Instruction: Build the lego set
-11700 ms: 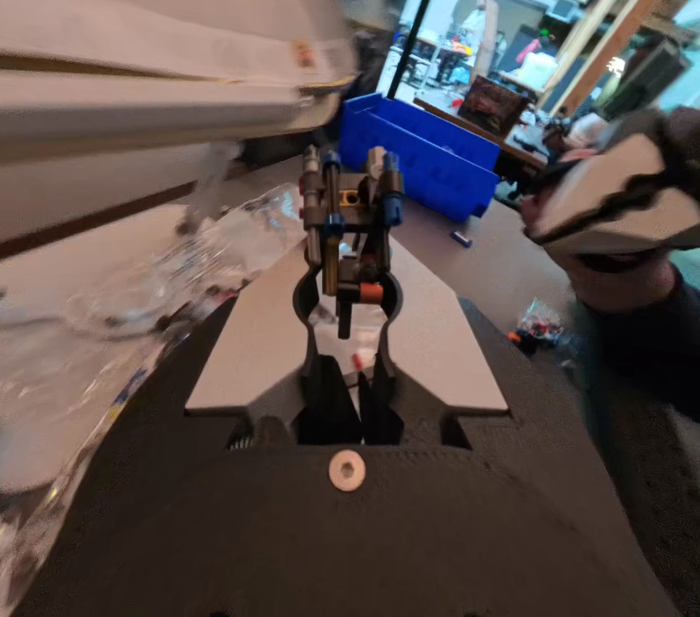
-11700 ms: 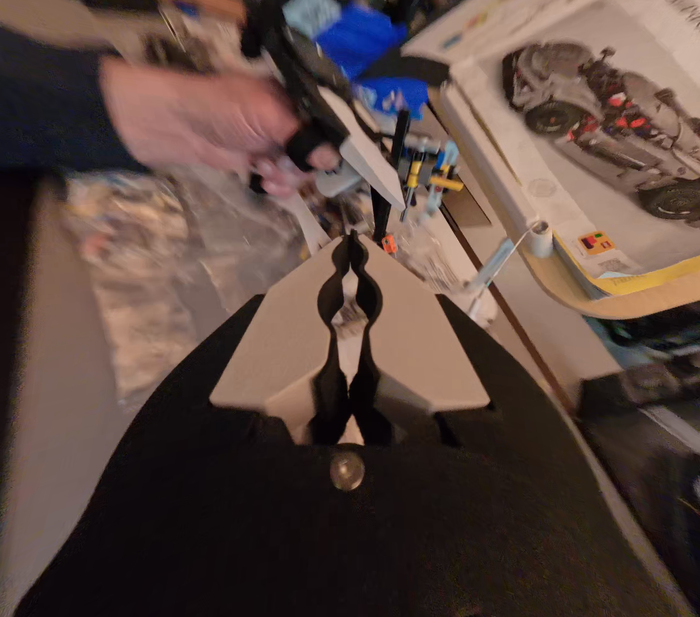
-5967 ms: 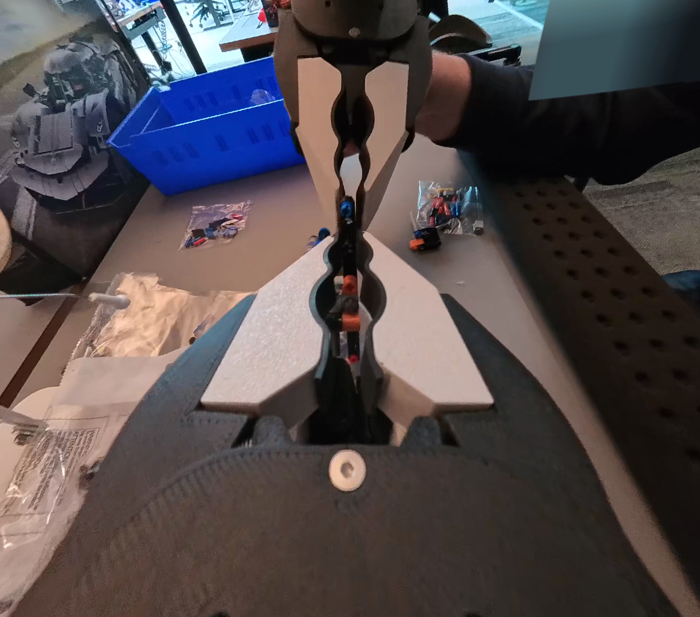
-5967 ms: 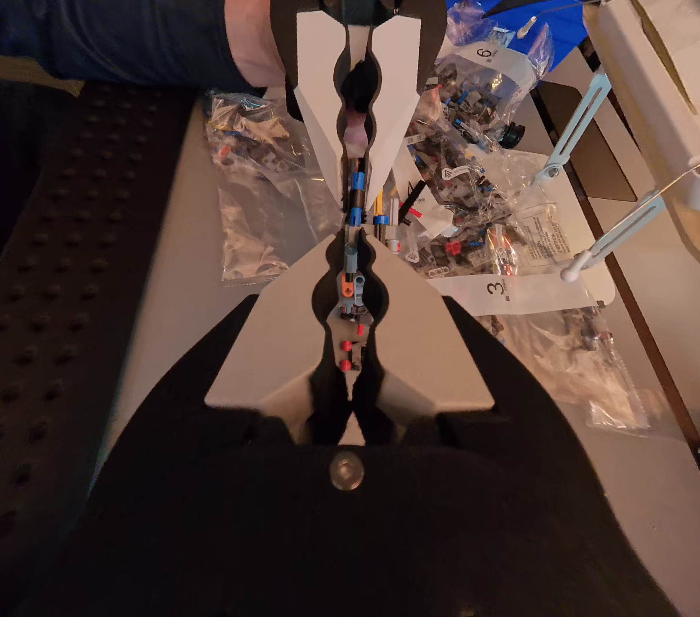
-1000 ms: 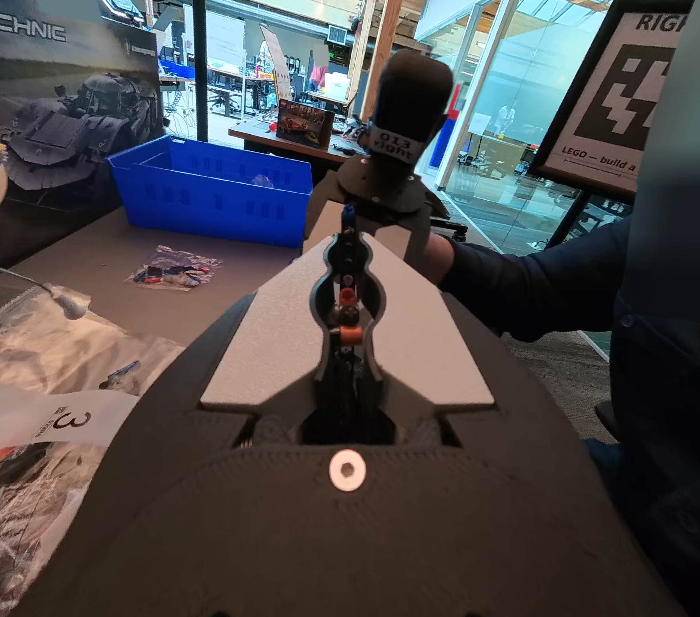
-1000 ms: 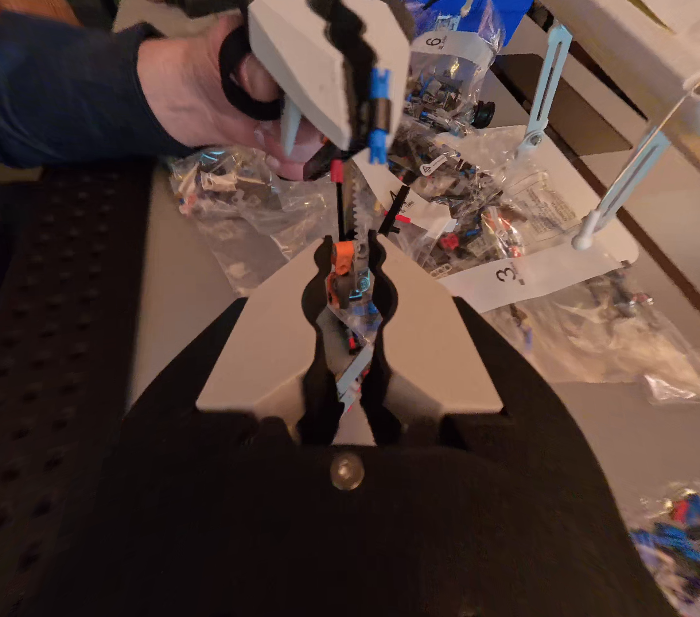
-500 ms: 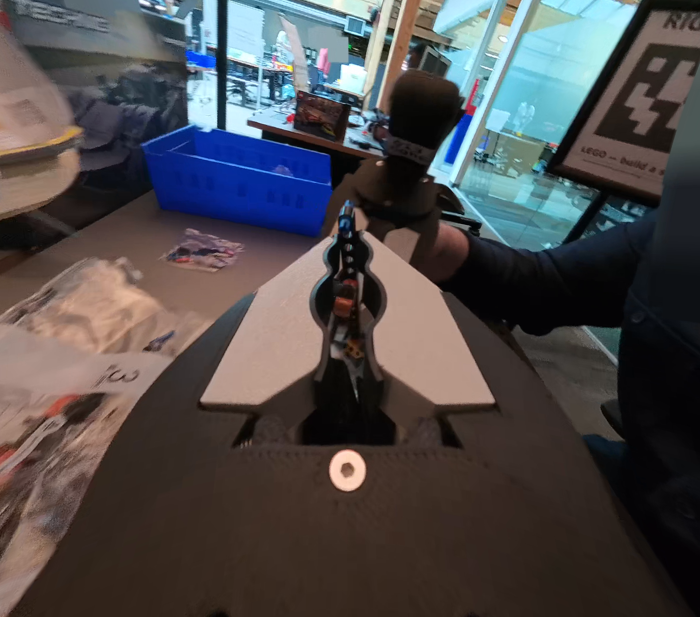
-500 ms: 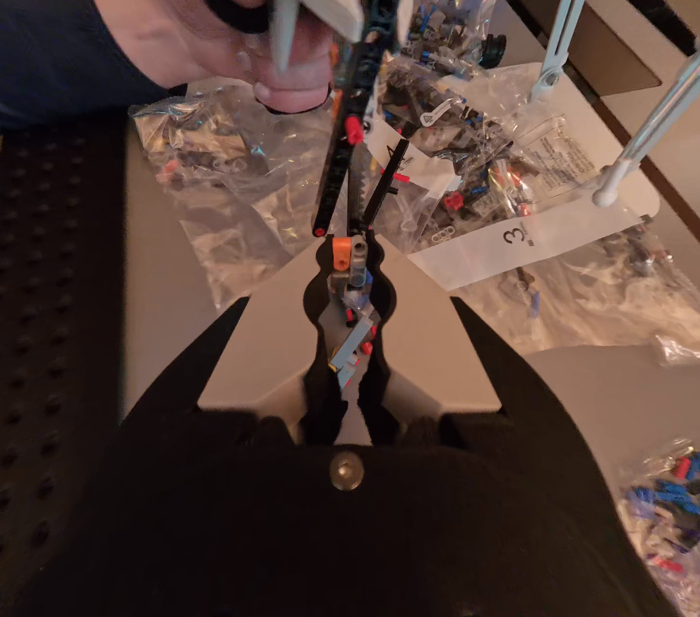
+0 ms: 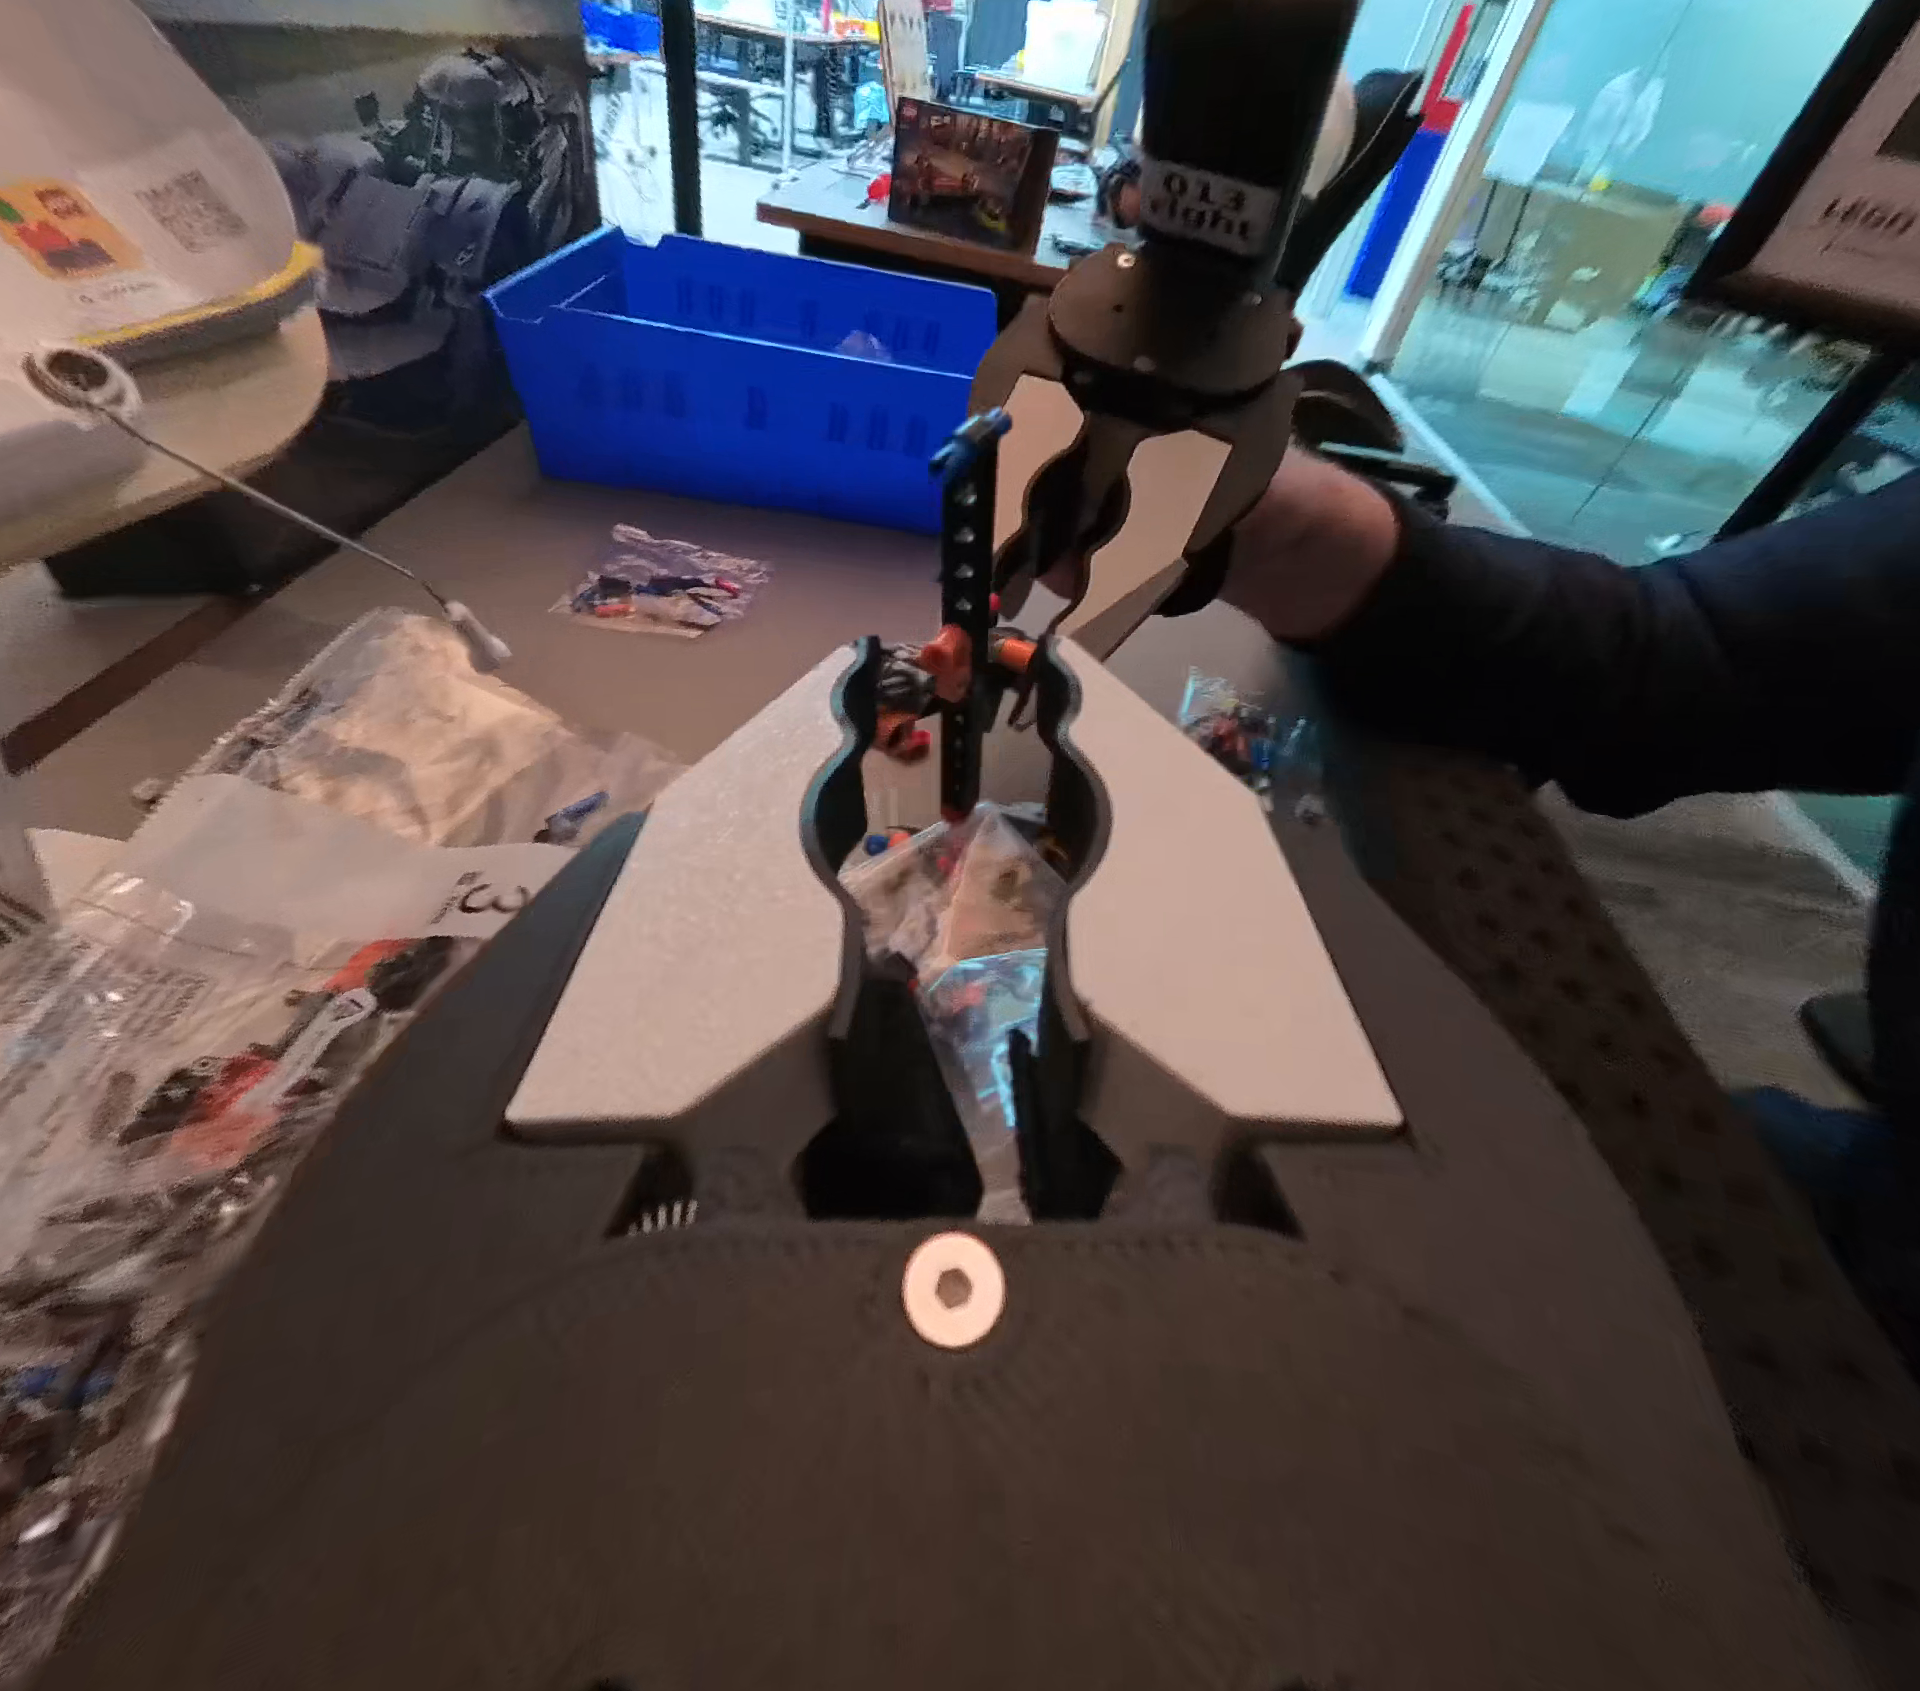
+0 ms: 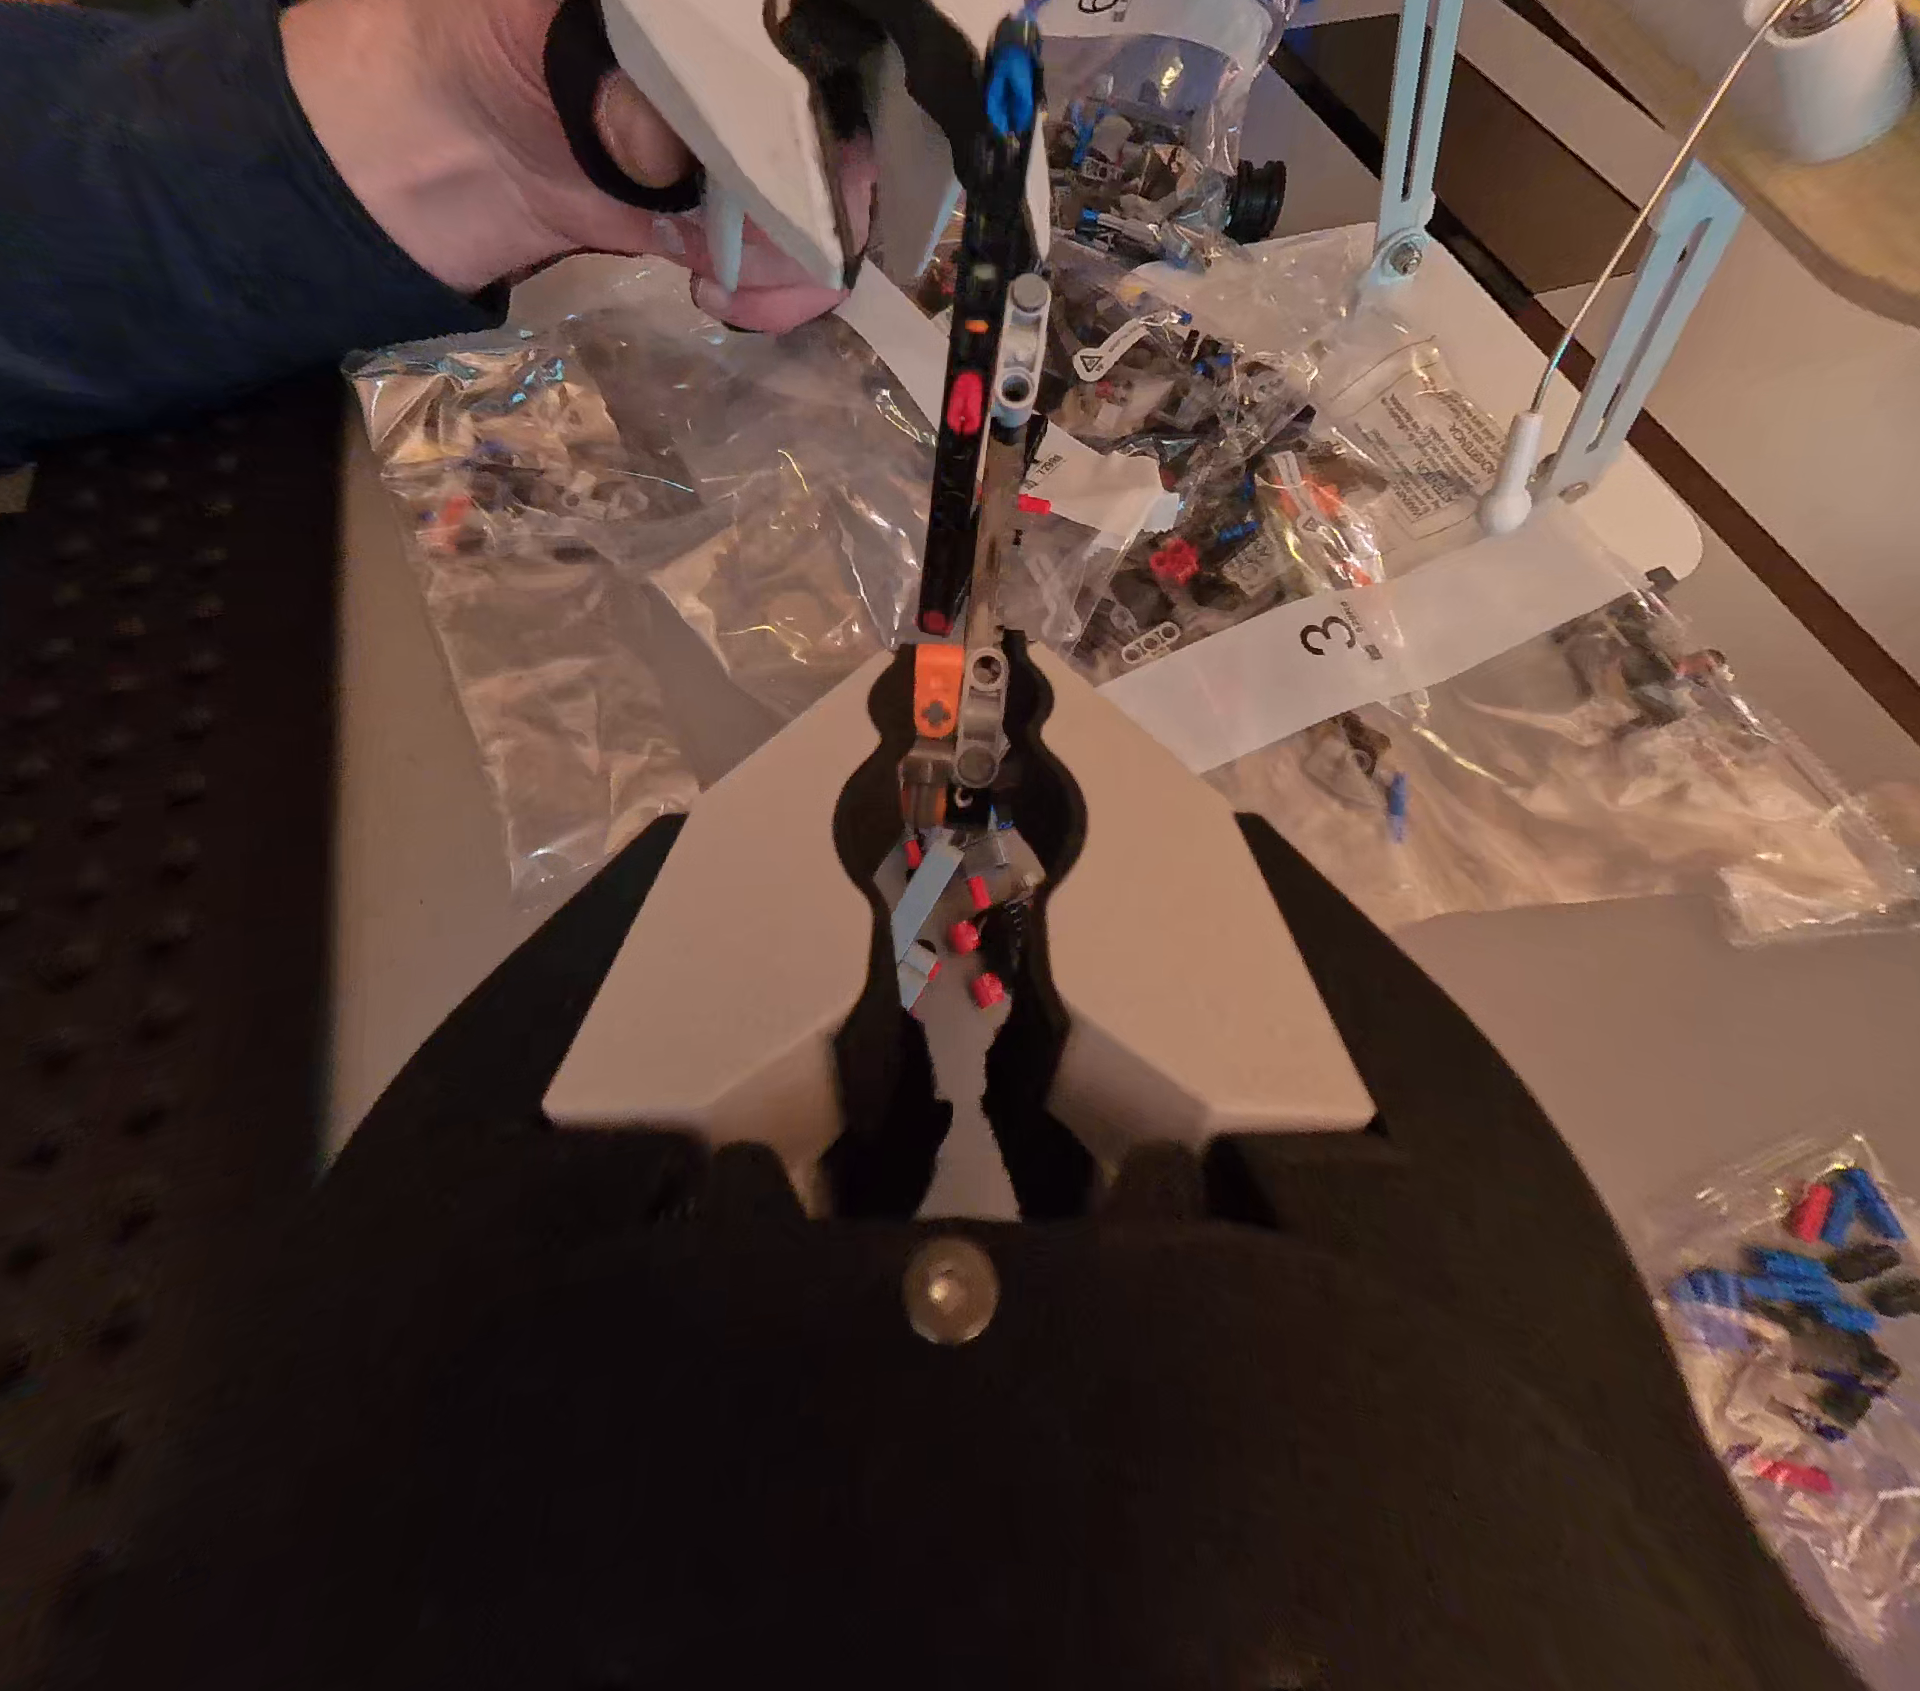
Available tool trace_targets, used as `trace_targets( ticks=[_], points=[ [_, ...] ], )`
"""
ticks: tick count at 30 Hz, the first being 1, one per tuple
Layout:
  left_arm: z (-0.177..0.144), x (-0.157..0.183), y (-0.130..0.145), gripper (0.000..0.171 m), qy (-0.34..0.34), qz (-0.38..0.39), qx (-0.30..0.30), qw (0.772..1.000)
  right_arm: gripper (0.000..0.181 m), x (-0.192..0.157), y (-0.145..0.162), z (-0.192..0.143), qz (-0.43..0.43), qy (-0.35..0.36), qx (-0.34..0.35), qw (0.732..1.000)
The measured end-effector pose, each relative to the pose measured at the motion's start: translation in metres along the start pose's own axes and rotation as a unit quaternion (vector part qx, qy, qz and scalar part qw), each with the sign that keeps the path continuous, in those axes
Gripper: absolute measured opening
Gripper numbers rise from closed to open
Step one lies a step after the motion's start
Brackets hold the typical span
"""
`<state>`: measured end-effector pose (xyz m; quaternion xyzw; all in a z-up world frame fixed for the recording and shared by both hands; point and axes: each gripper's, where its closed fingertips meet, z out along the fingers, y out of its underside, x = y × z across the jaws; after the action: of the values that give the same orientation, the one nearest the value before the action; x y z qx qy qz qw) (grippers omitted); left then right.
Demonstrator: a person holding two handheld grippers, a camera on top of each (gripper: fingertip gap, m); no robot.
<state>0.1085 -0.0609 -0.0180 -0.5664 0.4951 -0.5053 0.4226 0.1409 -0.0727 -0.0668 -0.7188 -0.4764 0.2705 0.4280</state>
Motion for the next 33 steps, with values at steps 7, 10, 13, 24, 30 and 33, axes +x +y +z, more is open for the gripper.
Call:
trace_targets(
  ticks=[7, 10, 13, 24, 30, 33],
  points=[
    [0.001, -0.031, 0.014, 0.058, -0.103, 0.011, -0.046, 0.994, 0.014, 0.018, -0.007, -0.005, -0.049, 0.088, 0.005, 0.995],
    [0.007, -0.025, 0.016, 0.064, -0.087, -0.001, -0.052, 0.995, 0.014, 0.025, -0.011, -0.01, -0.076, 0.129, 0.012, 0.989],
    [0.009, -0.019, 0.009, 0.072, -0.057, -0.037, -0.024, 0.997, 0.014, 0.022, -0.014, -0.007, -0.112, 0.142, 0.008, 0.983],
    [0.009, 0.004, -0.007, 0.012, -0.001, -0.004, 0.026, 1.0, 0.014, 0.018, -0.016, -0.006, -0.13, 0.132, 0.017, 0.983],
    [0.01, 0.013, -0.009, 0.007, -0.005, 0.044, 0.011, 0.999, 0.016, 0.01, -0.018, -0.004, -0.045, 0.053, 0.056, 0.996],
    [0.011, 0.018, -0.007, 0.007, 0.016, 0.023, 0.011, 1.0, 0.019, 0.007, -0.029, -0.011, -0.057, 0.045, 0.097, 0.993]
  ],
)
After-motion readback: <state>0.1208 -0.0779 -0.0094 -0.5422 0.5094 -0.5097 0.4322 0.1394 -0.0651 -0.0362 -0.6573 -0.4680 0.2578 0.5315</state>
